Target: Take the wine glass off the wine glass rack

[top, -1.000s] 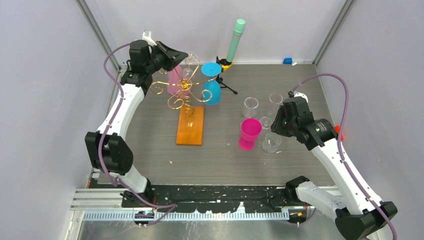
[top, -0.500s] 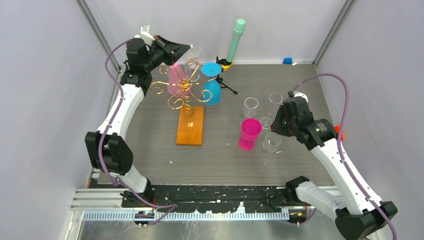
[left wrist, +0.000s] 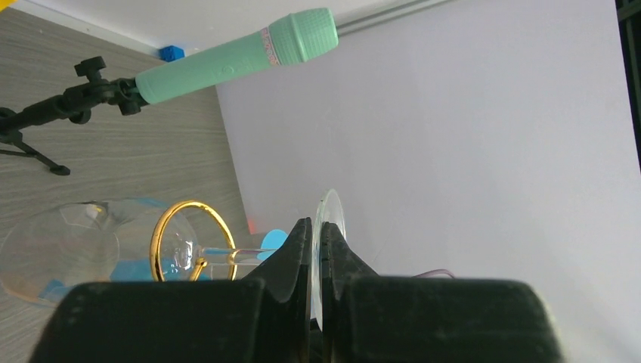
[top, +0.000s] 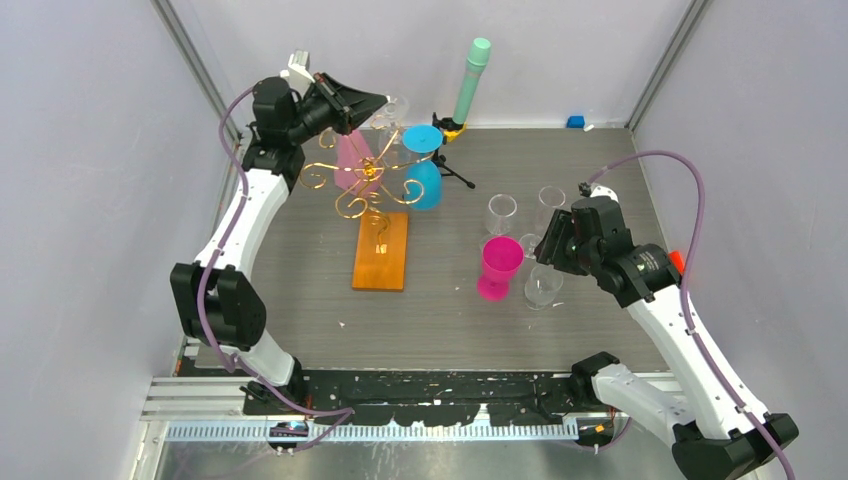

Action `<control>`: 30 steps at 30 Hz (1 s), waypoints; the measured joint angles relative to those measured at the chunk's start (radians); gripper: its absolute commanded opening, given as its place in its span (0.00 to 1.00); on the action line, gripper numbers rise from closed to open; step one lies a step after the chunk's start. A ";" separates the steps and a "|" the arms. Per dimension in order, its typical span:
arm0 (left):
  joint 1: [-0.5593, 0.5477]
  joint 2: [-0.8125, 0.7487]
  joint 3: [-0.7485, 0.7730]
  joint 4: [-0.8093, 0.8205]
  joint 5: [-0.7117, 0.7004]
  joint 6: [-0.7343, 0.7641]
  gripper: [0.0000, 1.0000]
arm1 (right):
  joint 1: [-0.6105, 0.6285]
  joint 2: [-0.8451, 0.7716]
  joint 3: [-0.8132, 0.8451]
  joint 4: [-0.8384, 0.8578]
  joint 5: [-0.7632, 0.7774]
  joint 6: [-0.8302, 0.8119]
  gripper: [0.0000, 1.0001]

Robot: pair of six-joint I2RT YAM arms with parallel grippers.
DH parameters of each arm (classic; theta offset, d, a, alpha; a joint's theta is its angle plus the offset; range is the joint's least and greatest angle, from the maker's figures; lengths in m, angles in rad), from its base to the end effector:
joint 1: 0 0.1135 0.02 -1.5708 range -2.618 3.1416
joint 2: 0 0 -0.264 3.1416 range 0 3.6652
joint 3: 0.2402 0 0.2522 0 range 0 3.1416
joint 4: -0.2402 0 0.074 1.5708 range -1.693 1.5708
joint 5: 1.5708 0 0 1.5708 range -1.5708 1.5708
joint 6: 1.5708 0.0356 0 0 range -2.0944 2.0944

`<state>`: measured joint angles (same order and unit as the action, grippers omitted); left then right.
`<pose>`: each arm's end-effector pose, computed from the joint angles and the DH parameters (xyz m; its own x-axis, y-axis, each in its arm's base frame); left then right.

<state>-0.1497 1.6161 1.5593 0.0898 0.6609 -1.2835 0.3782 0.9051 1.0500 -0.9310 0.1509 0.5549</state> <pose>0.3744 -0.0786 0.4266 -0.6854 -0.6623 -0.3026 0.2366 0.1905 -0.9528 0.1580 0.0570 0.3386 -0.6992 0.2827 -0.6566 0.1201 0.9519 0.2819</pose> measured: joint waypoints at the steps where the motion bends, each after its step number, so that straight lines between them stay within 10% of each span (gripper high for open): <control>1: 0.000 -0.001 -0.004 0.004 0.007 0.001 0.00 | 0.000 -0.003 0.000 0.002 0.000 0.000 0.54; 30: 0.094 -0.145 -0.072 -0.063 -0.085 0.066 0.00 | 0.000 -0.013 -0.003 0.012 0.000 0.009 0.61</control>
<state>-0.0555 1.4708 1.4876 0.0273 0.5755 -1.2179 0.3782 0.8925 1.0466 -0.9188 0.1509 0.5636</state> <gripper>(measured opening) 0.035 0.606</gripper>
